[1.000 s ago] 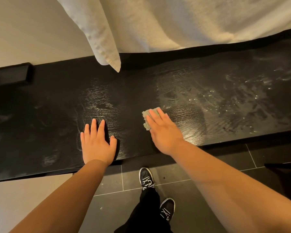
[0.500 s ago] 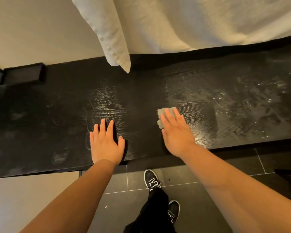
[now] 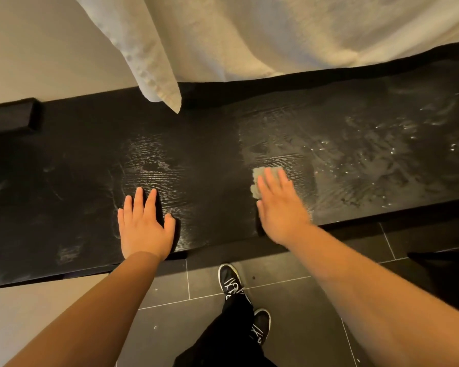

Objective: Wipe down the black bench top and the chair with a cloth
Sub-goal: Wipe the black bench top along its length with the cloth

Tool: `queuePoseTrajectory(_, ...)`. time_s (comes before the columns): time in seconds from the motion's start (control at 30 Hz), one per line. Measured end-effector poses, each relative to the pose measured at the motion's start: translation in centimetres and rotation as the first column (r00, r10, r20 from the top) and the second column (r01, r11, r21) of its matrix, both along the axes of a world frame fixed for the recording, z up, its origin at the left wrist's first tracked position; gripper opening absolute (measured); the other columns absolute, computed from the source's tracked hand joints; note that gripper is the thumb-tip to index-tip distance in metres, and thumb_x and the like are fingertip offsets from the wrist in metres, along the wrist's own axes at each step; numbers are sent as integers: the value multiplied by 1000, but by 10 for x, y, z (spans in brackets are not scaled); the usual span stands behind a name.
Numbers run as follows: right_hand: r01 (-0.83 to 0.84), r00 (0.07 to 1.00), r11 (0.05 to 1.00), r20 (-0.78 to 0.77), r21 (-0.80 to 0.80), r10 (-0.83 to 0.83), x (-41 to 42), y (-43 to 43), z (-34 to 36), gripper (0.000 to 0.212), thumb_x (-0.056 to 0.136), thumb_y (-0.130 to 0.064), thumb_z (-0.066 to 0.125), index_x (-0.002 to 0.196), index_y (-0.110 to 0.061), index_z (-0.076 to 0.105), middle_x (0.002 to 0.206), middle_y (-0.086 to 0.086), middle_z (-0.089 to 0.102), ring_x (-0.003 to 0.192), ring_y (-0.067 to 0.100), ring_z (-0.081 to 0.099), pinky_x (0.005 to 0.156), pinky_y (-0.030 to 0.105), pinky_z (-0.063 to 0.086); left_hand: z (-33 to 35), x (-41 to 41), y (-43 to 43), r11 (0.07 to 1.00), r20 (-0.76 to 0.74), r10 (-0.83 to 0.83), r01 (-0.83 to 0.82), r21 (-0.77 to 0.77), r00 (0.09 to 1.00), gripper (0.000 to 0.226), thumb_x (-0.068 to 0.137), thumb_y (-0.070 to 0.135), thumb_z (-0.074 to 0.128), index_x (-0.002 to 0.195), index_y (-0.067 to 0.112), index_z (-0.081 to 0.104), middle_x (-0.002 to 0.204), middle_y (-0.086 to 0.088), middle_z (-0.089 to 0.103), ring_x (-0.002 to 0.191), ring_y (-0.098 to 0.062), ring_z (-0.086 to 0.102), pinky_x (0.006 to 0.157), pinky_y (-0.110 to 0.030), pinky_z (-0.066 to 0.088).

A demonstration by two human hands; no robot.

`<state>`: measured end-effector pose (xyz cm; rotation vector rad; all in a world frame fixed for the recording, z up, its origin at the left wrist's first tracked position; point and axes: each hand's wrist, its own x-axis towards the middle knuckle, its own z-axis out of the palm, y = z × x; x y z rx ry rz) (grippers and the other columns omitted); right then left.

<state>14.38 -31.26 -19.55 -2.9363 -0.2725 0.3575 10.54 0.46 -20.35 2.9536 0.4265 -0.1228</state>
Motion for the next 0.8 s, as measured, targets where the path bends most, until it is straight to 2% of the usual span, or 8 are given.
queuePoseTrajectory(0.07, -182, 983, 983, 11, 9, 182, -22, 14, -7, 66, 108, -36, 32, 166, -13, 13, 174, 8, 7, 160, 36, 0, 128, 51, 16, -1, 0, 0, 1000, 13, 1, -1, 1, 1000, 69, 103, 45, 53, 165, 24, 33, 175, -8, 22, 161, -36, 15, 131, -56, 13)
queuePoseTrajectory(0.13, -240, 971, 971, -5, 19, 240, -26, 0, -10, 63, 108, -37, 27, 166, -14, 16, 174, 6, 8, 160, 32, 0, 129, 49, 15, -1, 1, 2, 1000, 18, -6, 6, 3, 1000, 68, 104, 45, 53, 165, 24, 33, 175, -9, 22, 161, -37, 16, 131, -57, 14)
queuePoseTrajectory(0.33, 31, 1000, 999, -3, -30, -31, -37, -104, -8, 63, 108, -39, 23, 164, -11, 24, 173, 10, 16, 160, 35, 5, 127, 55, 21, 1, 1, -1, 1000, 13, -2, 2, 4, 1000, 67, 104, 45, 50, 165, 24, 31, 175, -9, 22, 160, -37, 16, 130, -57, 13)
queuePoseTrajectory(0.47, 206, 978, 975, -22, -85, -209, -32, -95, -2, 64, 109, -38, 23, 166, -11, 11, 174, 12, 3, 159, 38, -3, 129, 53, 11, 2, 0, -7, 1000, -1, 7, -7, 22, 1000, 68, 104, 44, 48, 166, 23, 30, 175, -10, 20, 161, -37, 15, 130, -57, 11)
queuePoseTrajectory(0.53, 135, 990, 988, -41, -80, -138, -35, -56, 1, 66, 109, -40, 25, 166, -12, 6, 174, 11, -1, 159, 39, -6, 129, 52, 8, 3, -1, -8, 1000, -7, 2, -2, 24, 1000, 67, 104, 42, 48, 166, 23, 32, 174, -12, 22, 160, -38, 16, 130, -58, 12)
queuePoseTrajectory(0.67, -186, 981, 982, -57, -27, 185, -42, 1, 0, 69, 108, -42, 27, 167, -13, 6, 174, 9, -1, 159, 37, -6, 129, 50, 12, 3, -1, -7, 997, 3, -76, 76, 32, 997, 63, 104, 39, 51, 164, 25, 38, 171, -15, 28, 158, -38, 21, 129, -59, 15)
queuePoseTrajectory(0.73, -275, 959, 961, -70, -27, 273, -37, -6, -5, 67, 107, -41, 19, 167, -14, 5, 174, 7, -3, 160, 33, -8, 130, 49, 10, 1, 0, -6, 981, 22, -189, 188, 49, 982, 60, 104, 35, 55, 161, 23, 43, 170, -14, 33, 157, -37, 25, 129, -57, 19)
queuePoseTrajectory(0.8, -282, 958, 959, -70, -41, 279, -28, -32, -6, 67, 106, -41, 12, 167, -15, 2, 174, 6, -6, 160, 29, -12, 130, 48, 8, -1, 3, -3, 955, 9, -292, 291, 57, 956, 58, 104, 32, 56, 159, 20, 46, 170, -12, 34, 157, -38, 27, 128, -57, 21)
